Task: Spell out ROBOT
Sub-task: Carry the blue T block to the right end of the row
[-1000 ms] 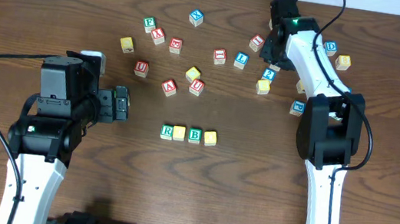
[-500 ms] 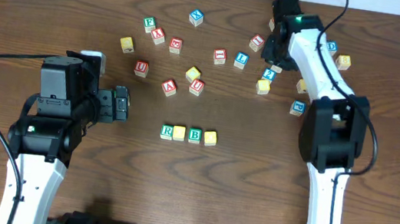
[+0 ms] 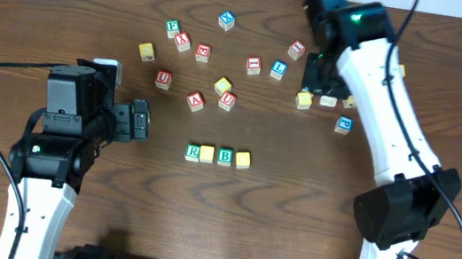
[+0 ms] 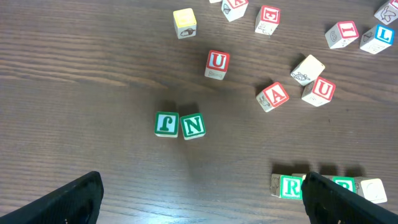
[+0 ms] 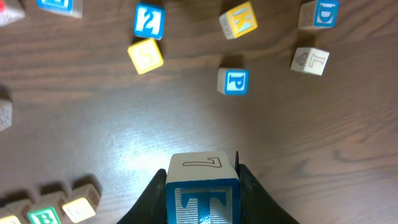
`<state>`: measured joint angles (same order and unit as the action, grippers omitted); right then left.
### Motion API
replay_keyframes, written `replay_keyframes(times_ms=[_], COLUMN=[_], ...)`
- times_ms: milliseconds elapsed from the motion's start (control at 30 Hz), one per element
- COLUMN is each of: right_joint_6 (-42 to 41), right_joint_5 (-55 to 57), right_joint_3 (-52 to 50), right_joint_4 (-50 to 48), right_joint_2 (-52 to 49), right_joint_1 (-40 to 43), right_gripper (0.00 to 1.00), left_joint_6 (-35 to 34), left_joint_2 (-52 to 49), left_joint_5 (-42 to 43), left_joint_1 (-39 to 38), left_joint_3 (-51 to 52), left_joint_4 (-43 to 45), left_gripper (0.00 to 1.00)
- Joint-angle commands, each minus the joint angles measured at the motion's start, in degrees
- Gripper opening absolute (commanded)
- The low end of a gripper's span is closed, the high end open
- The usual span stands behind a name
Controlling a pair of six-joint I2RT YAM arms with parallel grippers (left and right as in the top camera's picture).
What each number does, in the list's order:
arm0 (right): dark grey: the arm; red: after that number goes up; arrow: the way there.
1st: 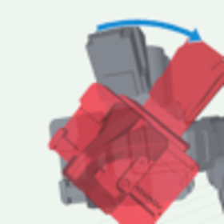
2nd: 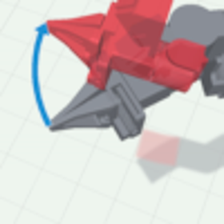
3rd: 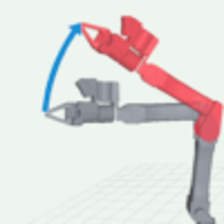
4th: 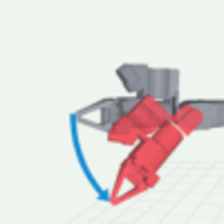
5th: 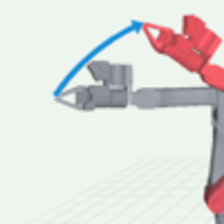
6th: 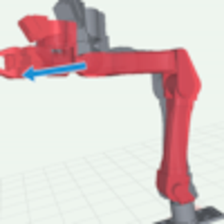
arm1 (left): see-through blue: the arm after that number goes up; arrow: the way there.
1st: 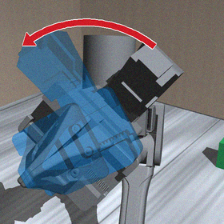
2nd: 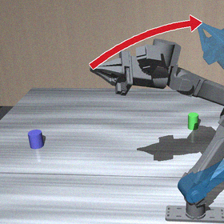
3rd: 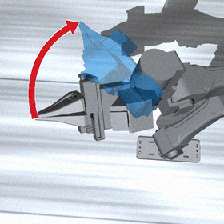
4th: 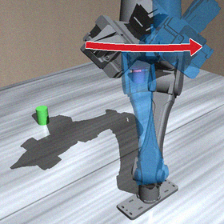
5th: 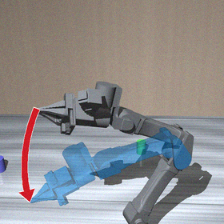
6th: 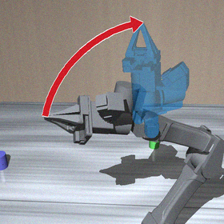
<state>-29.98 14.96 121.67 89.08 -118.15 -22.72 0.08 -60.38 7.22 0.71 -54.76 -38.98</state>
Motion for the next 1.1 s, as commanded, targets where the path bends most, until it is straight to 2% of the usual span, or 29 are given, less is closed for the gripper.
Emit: replay_keyframes(times_ms=[0, 200, 333, 500, 633, 767, 967, 1067], right_joint_6=[-2.2, -2.9, -9.0, -14.2, -15.5, -15.4, -15.1, -12.5], right_joint_5=[3.1, -4.9, -5.1, -5.2, -5.3, -4.2, -3.3, -3.6], right_joint_3=[-7.6, -38.5, -47.8, -56.4, -66.7, -69.1, -69.9, -69.8], right_joint_4=[-3.5, -24.2, -28.5, -34.7, -47.9, -53.4, -57.4, -59.1], right_joint_2=[4.5, 22.3, 28.1, 29.0, 29.0, 29.0, 28.3, 25.1], right_joint_1=[-3.5, -6.2, -7.5, -10.4, -14.7, -16.8, -17.6, -17.4], right_gripper=[0.01, 0.01, 0.01, 0.01, 0.07, 0.09, 0.2, 0.21], left_joint_6=[0.7, 0.7, 0.7, 0.7, 0.7, 0.7, 0.7, 0.7], left_joint_2=[0.2, 0.1, 0.2, 0.2, 0.2, 0.2, 0.2, 0.2], left_joint_5=[0.3, 0.3, 0.3, 0.3, 0.3, 0.3, 0.3, 0.3], left_joint_1=[0.3, 0.3, 0.3, 0.3, 0.3, 0.3, 0.3, 0.3], left_joint_3=[0.0, 0.0, 0.0, 0.0, 0.0, 0.0, 0.0, 0.0], left_joint_4=[0.0, 0.0, 0.0, 0.0, 0.0, 0.0, 0.0, 0.0], left_gripper=[1.0, 1.0, 1.0, 1.0, 1.0, 1.0, 1.0, 1.0])
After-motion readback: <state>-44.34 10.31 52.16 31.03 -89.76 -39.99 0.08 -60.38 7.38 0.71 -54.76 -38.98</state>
